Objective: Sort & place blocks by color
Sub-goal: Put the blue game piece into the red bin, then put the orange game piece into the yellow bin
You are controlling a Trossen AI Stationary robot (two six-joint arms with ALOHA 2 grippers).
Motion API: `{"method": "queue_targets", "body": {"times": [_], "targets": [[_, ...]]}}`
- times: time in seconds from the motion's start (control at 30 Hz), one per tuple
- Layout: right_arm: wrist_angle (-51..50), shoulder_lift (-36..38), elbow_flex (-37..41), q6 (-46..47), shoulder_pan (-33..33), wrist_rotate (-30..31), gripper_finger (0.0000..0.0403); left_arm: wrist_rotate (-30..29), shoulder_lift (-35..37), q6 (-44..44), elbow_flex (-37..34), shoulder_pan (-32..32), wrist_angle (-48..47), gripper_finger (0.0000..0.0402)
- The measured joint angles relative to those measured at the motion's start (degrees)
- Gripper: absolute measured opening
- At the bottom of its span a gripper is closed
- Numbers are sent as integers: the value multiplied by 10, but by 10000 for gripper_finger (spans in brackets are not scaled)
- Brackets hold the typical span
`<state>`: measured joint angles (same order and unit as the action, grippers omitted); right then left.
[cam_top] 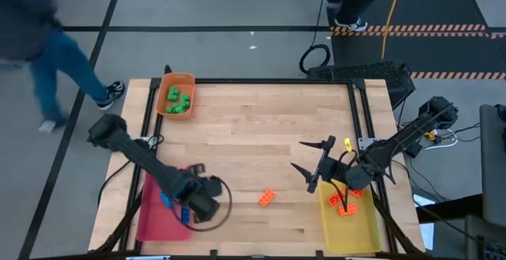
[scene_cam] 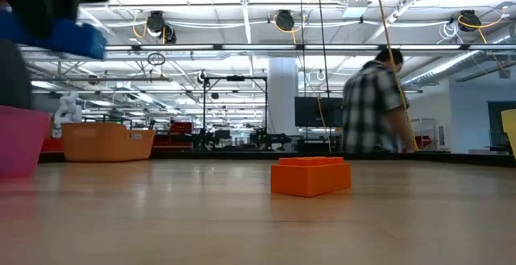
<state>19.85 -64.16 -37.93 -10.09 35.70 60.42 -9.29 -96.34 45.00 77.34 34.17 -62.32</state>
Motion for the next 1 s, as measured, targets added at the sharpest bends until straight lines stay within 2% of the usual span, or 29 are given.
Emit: {"method": "queue_targets", "body": {"times": [0.23, 0.37, 0.47, 0.57, 0.63, 0.7, 0.87, 1.0], "targets": [[-15, 0, 0, 9, 0, 0, 336, 3, 54, 122, 0, 51, -165, 138], [-13, 0, 0, 9, 0, 0, 336, 35, 56, 202, -8, 81, -226, 137], [-13, 0, 0, 12, 0, 0, 336, 79, 56, 245, -25, 102, -225, 137], [-13, 0, 0, 19, 0, 0, 336, 130, 56, 268, -49, 115, -168, 138], [-13, 0, 0, 19, 0, -2, 336, 141, 56, 279, -64, 124, -124, 139], [-13, 0, 0, 19, 0, -2, 336, 142, 56, 290, -76, 134, -91, 172], [-11, 0, 0, 19, 0, -2, 336, 149, 56, 310, -82, 143, -65, 312], [-11, 0, 0, 19, 0, -2, 336, 173, 56, 322, -82, 151, -75, 380]]}}
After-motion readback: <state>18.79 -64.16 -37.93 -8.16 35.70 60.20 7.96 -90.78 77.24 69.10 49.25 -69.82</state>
